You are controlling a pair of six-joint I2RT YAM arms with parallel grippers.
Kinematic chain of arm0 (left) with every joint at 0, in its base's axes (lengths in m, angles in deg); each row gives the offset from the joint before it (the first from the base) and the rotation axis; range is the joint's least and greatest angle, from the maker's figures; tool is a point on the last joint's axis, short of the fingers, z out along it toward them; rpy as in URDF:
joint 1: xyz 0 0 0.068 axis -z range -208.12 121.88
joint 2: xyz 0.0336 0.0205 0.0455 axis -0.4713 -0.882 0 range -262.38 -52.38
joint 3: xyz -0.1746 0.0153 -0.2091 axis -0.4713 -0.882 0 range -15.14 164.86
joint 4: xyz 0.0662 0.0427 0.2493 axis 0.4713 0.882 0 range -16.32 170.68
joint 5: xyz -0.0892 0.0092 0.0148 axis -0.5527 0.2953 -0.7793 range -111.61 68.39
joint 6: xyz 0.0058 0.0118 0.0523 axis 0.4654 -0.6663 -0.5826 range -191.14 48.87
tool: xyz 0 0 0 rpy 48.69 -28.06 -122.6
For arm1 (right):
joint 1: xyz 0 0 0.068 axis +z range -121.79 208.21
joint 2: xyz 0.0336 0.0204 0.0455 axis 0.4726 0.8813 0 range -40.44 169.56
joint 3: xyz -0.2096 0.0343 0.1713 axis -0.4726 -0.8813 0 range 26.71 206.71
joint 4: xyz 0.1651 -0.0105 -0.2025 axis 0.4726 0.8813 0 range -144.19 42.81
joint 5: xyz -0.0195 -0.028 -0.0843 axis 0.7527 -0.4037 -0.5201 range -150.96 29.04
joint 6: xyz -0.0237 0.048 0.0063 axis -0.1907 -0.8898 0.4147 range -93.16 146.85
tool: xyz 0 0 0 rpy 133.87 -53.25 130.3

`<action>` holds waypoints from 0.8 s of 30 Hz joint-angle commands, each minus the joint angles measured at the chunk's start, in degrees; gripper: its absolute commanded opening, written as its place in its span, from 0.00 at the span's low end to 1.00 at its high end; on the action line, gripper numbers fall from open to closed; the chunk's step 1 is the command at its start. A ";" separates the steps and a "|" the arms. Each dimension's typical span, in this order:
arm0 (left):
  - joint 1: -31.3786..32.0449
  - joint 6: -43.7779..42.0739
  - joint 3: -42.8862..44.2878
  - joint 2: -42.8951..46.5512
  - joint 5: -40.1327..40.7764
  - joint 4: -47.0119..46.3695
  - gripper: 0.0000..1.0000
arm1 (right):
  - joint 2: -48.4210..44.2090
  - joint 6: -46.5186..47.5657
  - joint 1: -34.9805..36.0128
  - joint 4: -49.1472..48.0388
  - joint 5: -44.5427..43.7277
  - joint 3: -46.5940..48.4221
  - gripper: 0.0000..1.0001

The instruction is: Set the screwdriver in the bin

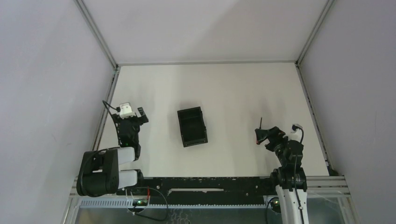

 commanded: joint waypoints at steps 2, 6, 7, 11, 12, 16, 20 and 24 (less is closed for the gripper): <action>0.26 -0.96 2.17 0.79 0.42 -1.80 1.00 | -1.46 1.79 -0.25 0.15 -0.29 2.32 1.00; 0.24 -0.94 2.16 0.80 0.47 -1.80 1.00 | -0.66 3.66 -0.25 1.93 -2.47 10.17 1.00; 0.27 -0.94 2.18 0.79 0.47 -1.80 1.00 | 0.18 4.61 -0.27 1.37 -2.61 12.56 1.00; 0.24 -0.94 2.17 0.80 0.42 -1.79 1.00 | 10.04 7.90 -0.27 0.99 -1.96 24.00 0.98; 0.25 -0.99 2.17 0.81 0.42 -1.80 1.00 | 13.72 8.51 -0.26 2.15 -2.47 27.68 0.97; 0.31 -0.95 2.17 0.79 0.47 -1.80 1.00 | 35.27 12.15 -0.17 15.59 -7.37 46.74 1.00; 0.27 -0.99 2.12 0.80 0.43 -1.80 1.00 | 56.22 16.02 1.93 29.95 -13.89 59.48 1.00; 0.25 -0.94 2.11 0.79 0.48 -1.80 1.00 | 71.17 15.97 9.45 33.62 -22.44 58.90 1.00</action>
